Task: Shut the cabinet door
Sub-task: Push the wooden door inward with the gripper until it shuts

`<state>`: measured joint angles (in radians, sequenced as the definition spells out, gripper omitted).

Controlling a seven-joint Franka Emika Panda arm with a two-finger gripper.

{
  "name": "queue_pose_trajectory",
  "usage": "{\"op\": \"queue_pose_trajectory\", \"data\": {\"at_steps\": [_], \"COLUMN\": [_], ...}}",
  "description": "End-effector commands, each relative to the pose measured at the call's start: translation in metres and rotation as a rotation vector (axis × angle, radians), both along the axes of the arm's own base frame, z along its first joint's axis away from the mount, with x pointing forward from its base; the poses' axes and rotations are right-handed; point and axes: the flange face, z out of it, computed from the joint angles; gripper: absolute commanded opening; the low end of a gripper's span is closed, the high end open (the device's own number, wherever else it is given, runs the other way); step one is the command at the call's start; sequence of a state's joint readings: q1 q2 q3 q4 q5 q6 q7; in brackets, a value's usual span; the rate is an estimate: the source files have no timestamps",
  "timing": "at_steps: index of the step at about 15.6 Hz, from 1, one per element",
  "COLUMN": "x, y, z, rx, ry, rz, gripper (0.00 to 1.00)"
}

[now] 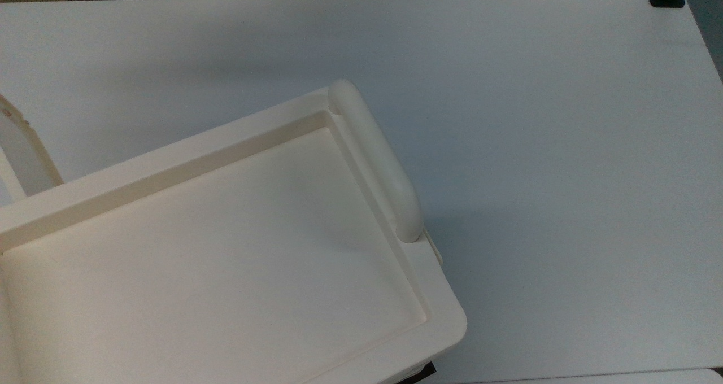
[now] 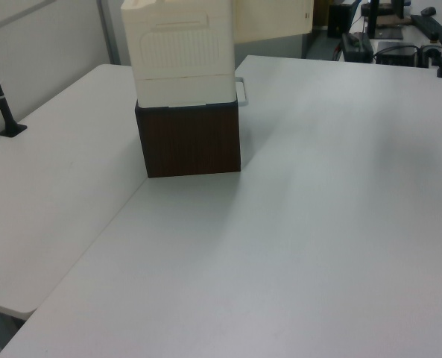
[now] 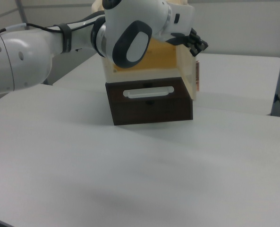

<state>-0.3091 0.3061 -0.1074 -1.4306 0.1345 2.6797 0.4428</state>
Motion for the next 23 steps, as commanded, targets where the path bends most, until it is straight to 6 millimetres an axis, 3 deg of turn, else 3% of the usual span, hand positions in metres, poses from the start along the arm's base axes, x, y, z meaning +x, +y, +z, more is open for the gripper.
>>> {"op": "queue_pose_trajectory", "data": {"at_steps": [1, 4, 6, 10, 14, 17, 23], "x": [-0.008, 0.006, 0.008, 0.014, 0.033, 0.056, 0.061], "y": [0.014, 0.053, 0.069, 0.121, 0.166, 0.199, 0.21], "z": [-0.006, -0.019, -0.025, -0.03, -0.045, -0.042, -0.047], "rx": [0.041, 0.083, 0.117, 0.159, 0.214, 0.259, 0.245], "ry": [0.078, 0.174, 0.232, 0.325, 0.307, 0.134, 0.1], "rz": [0.028, 0.124, 0.158, 0.258, 0.326, 0.33, 0.336], "gripper": [0.0, 0.0, 0.0, 0.0, 0.0, 0.0, 0.0]}}
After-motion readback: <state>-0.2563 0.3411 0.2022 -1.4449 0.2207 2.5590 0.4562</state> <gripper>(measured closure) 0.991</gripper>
